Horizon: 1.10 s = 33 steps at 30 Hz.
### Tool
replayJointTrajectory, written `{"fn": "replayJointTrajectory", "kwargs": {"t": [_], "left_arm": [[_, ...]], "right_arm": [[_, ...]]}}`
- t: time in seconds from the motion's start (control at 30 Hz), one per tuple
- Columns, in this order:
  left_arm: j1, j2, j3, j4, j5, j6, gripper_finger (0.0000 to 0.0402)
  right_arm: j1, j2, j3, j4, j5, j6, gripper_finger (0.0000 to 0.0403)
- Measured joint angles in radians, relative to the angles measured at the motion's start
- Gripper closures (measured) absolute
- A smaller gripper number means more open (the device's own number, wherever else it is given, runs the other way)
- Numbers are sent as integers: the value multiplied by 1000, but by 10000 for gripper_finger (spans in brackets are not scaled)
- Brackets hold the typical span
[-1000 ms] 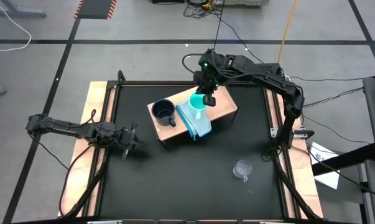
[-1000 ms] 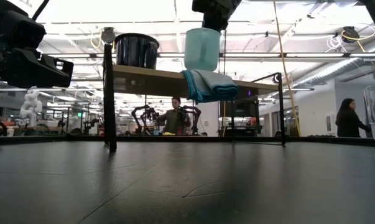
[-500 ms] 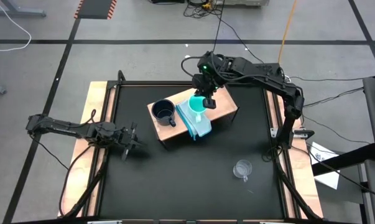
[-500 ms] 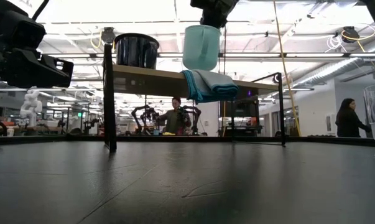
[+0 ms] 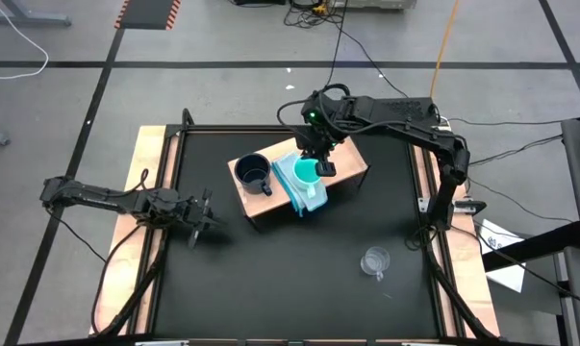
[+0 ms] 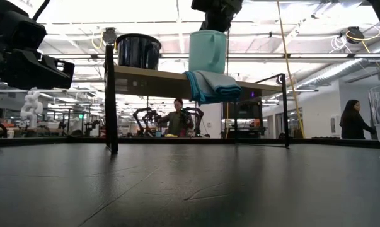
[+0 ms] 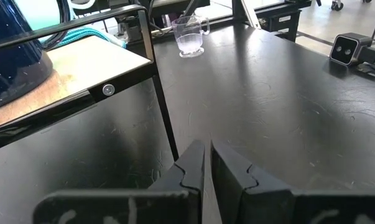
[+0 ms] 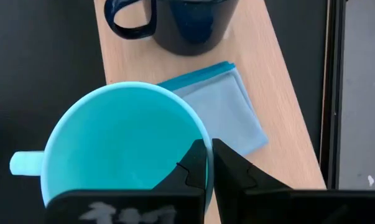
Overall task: Stack small to large cups/mugs on shelf
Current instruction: Put the light blue mug over the folded light blue napkin on the shelf
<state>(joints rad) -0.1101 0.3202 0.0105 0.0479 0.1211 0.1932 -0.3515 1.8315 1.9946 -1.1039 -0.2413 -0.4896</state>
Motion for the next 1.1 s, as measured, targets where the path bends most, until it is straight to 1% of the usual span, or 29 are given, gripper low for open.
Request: {"fn": "replayJointTrajectory", "kwargs": {"t": [0.2,0.5,0.7,0.93,1.1], "left_arm": [[0,0,0,0,0,0,371],[0,0,0,0,0,0,371],[0,0,0,0,0,1,371],[0,0,0,0,0,1,371],[0,0,0,0,0,3,371]], "right_arm": [[0,0,-5,9,-2,12,401],[-16,1,-5,31,-1,81,401],[-23,40,-3,34,-6,112,401],[-35,69,-1,43,-10,99,401],[-42,71,-2,61,-53,100,401]]}}
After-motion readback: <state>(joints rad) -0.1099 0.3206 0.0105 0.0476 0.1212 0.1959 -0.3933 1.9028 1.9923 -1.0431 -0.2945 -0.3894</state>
